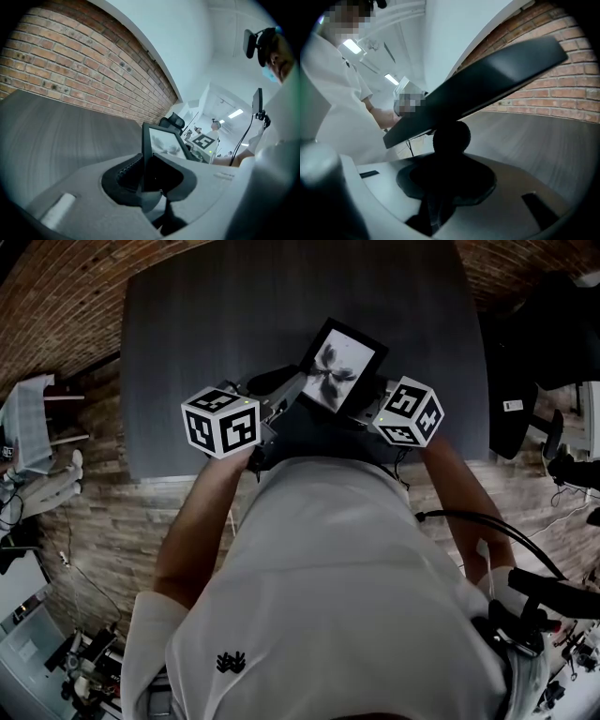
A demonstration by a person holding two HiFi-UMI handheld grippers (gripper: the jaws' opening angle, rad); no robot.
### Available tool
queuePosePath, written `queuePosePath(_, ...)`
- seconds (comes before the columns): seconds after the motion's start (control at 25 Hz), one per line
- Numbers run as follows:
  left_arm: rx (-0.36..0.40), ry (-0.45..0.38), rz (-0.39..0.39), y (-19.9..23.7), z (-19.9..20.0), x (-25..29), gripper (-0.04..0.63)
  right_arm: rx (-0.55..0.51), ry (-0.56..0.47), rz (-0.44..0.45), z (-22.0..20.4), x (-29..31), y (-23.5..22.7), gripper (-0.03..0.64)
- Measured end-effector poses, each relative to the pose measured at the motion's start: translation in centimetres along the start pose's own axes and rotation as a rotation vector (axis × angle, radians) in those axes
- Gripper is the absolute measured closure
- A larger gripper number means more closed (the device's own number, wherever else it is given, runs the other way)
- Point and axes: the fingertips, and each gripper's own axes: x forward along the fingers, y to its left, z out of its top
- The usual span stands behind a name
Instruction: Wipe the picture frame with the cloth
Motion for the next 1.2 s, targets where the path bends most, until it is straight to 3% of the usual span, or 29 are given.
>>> queuePosePath(0.48, -0.004, 0.007, -0.014, -0.5, -1.1, -0.4, 0.518, 0.048, -0.103, -0.184, 1.8, -4.6, -5.8, 0.512)
queuePosePath(0.64, -0.006, 0.000, -0.015, -0.8, -0.9, -0.4, 0.518, 0.075, -0.102, -0.206, 1.2, -4.8, -6.2, 0.512)
queuePosePath(0.8, -0.009, -0.014, -0.024, -0.8, -0.1, -0.4, 0.518, 0.088, -0.079, -0.174, 0.7, -3.3, -5.3, 0.512)
queuePosePath(1.0, -0.004, -0.009, -0.037, -1.0, 0.1, -0.2, 0.520, 0.066, -0.045, -0.068, 0.1, -0.5, -1.9, 0.512)
queuePosePath(1.2, -0.007, -0.001, -0.060, -1.8, 0.0, 0.4, 0.520, 0.045, -0.075, 0.019, 0.5, 0.9, 0.5, 0.512)
